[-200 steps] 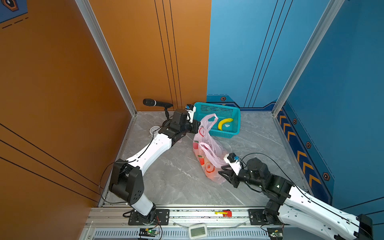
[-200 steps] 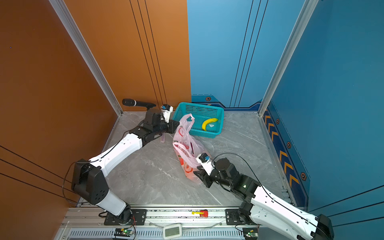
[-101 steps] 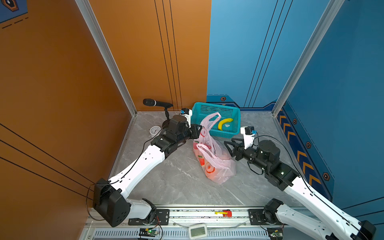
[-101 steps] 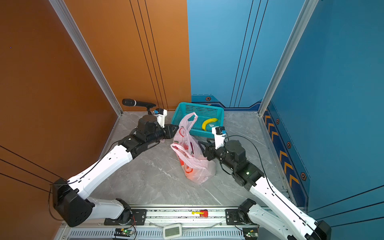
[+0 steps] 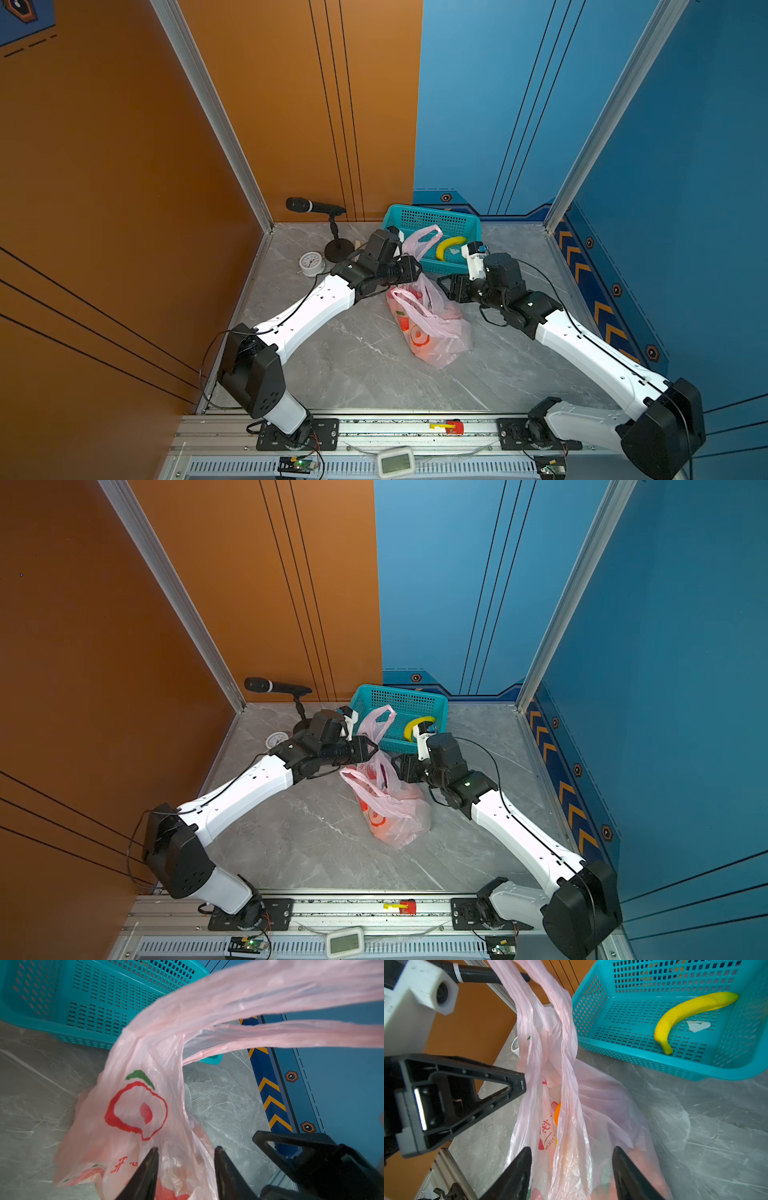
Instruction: Untie the knot of the plastic bag and take out the fruit
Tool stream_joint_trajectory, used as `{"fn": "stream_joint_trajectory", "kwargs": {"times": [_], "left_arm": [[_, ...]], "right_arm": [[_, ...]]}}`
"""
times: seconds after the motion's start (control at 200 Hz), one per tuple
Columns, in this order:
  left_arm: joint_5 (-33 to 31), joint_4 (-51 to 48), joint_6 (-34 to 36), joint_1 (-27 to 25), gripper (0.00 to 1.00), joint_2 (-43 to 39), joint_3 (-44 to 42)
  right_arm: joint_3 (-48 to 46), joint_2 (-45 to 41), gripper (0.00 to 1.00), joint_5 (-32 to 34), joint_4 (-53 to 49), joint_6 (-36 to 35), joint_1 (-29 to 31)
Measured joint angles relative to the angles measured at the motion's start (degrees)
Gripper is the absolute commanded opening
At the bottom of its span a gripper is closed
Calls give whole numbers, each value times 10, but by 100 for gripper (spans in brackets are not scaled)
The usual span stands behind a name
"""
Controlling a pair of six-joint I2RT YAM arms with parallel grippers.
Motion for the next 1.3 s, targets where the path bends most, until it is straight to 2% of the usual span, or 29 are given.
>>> {"fn": "stream_joint_trajectory", "kwargs": {"times": [0.11, 0.28, 0.471, 0.886, 1.071, 1.191, 1.302], "left_arm": [[14, -1, 0, -5, 44, 16, 6], [23, -7, -4, -7, 19, 26, 10], [18, -15, -2, -7, 8, 17, -6], [-12, -30, -5, -7, 0, -81, -92], [-20, -33, -5, -7, 0, -98, -115], [-32, -39, -5, -7, 0, -113, -125], [-42, -45, -5, -6, 0, -137, -139]], "right_arm": [[0, 21, 65, -14, -2, 0, 0], [2, 61, 65, -41, -3, -2, 0], [33, 99, 68, -47, -18, -12, 9], [91, 147, 73, 0, -59, -61, 65], [119, 172, 73, 85, -86, -86, 89], [134, 191, 65, 149, -105, -106, 95], [143, 207, 41, 193, -116, -121, 96]]}}
